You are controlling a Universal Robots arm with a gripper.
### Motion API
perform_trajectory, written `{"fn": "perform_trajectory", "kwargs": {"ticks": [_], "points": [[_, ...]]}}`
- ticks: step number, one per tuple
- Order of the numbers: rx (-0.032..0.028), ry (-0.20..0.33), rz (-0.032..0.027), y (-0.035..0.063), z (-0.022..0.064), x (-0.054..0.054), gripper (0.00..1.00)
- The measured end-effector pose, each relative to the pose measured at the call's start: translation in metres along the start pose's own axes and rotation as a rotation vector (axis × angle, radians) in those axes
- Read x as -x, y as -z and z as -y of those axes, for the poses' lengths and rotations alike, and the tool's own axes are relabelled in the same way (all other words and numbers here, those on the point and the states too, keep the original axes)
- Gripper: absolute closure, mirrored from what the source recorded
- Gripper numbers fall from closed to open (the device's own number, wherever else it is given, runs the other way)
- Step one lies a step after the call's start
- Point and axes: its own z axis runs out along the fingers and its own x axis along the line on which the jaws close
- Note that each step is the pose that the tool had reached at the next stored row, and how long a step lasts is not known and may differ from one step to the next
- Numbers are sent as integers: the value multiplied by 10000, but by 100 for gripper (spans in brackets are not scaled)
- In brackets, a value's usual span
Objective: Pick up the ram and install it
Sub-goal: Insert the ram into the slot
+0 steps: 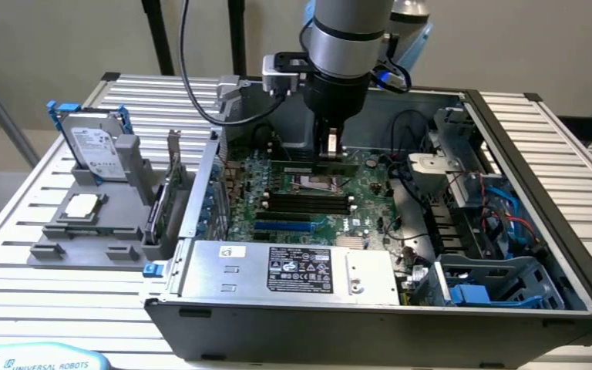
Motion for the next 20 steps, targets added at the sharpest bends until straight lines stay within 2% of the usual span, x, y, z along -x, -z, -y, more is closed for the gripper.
{"fn": "perform_trajectory", "kwargs": {"ticks": [8, 16, 20], "points": [[0, 2, -105, -139, 4, -8, 87], [1, -3, -273, -273, 8, -15, 87], [1, -4, -322, -347, 10, -19, 87]]}}
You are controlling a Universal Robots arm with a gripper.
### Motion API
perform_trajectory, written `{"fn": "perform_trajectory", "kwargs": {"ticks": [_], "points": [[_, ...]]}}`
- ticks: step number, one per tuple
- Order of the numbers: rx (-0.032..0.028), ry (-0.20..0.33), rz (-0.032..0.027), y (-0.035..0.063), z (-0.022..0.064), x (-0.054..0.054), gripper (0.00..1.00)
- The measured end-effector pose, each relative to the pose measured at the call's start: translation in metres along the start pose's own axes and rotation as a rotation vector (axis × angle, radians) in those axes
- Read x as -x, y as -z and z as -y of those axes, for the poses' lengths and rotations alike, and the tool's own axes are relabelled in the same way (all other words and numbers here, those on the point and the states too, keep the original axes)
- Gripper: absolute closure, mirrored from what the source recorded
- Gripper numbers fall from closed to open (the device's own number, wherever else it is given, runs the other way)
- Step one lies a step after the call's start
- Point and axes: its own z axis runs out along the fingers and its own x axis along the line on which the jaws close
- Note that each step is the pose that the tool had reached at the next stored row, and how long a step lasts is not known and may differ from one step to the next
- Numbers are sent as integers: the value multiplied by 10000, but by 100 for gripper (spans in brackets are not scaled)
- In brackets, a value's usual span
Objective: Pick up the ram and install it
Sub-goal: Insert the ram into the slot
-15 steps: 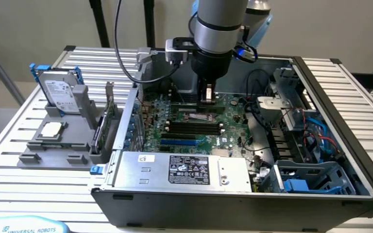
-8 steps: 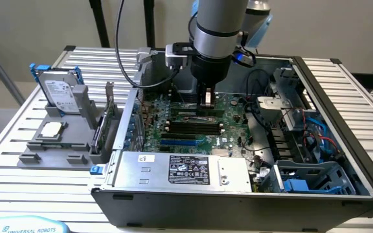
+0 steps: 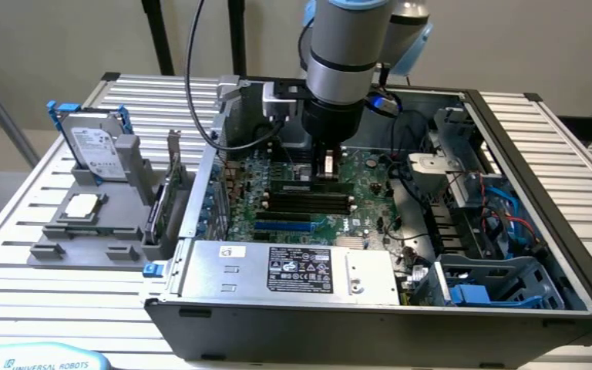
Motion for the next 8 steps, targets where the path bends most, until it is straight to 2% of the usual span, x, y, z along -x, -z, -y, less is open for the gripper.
{"fn": "perform_trajectory", "kwargs": {"ticks": [8], "points": [[-1, -2, -18, -145, 3, -6, 87]]}}
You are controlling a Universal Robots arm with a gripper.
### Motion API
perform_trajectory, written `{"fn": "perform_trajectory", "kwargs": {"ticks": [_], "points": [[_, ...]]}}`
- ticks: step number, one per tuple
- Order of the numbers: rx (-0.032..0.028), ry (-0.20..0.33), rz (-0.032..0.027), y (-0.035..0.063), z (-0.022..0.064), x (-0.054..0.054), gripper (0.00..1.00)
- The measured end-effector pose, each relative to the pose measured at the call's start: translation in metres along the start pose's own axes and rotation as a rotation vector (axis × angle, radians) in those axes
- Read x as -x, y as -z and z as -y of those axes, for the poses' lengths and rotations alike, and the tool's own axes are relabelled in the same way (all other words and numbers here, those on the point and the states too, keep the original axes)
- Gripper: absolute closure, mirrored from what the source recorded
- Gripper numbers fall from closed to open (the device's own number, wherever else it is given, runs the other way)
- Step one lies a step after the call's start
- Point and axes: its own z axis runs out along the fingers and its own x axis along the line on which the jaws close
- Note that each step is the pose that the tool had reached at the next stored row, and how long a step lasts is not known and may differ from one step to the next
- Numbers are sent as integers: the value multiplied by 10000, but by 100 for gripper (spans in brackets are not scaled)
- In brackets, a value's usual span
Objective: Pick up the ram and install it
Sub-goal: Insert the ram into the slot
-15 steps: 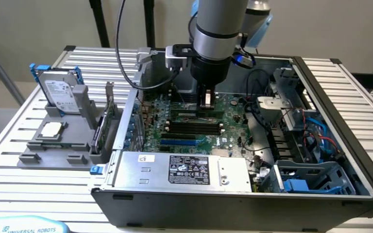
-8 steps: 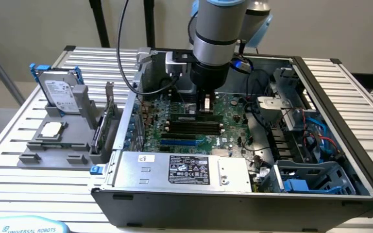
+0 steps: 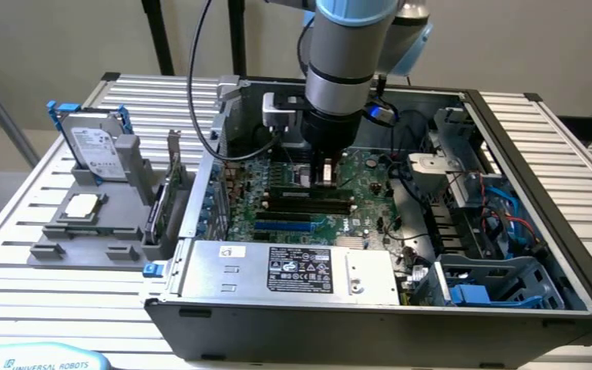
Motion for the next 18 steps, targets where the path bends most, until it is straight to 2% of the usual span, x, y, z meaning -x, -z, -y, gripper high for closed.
{"fn": "perform_trajectory", "kwargs": {"ticks": [4, 14, 18], "points": [[2, 1, 0, -51, 3, -5, 87], [3, 2, -1, -73, 6, -6, 87], [3, 2, -26, -84, 7, -7, 87]]}}
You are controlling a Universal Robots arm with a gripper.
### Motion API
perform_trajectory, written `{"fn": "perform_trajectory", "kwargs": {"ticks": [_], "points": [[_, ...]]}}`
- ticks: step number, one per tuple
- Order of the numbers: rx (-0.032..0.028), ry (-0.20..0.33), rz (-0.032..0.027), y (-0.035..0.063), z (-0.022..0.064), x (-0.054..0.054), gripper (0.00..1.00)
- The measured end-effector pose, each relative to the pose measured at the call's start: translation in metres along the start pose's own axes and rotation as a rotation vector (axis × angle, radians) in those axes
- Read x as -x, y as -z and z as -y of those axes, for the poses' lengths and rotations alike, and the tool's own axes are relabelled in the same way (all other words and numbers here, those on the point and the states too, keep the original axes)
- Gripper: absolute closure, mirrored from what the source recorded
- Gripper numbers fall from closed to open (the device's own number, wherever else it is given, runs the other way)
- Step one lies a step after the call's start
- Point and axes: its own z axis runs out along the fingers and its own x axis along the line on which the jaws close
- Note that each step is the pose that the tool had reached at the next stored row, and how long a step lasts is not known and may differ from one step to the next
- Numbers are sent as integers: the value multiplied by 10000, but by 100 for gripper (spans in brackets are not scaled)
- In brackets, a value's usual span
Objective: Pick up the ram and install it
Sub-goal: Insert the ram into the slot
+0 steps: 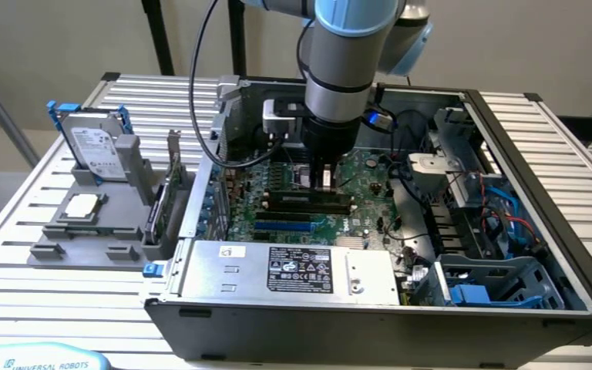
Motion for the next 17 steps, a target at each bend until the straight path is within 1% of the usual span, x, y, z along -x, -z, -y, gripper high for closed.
{"fn": "perform_trajectory", "kwargs": {"ticks": [5, 7, 17], "points": [[0, -2, -55, -5, 0, -4, 87], [0, -3, -67, -7, 0, -5, 87], [0, -3, -80, -27, -2, -5, 87]]}}
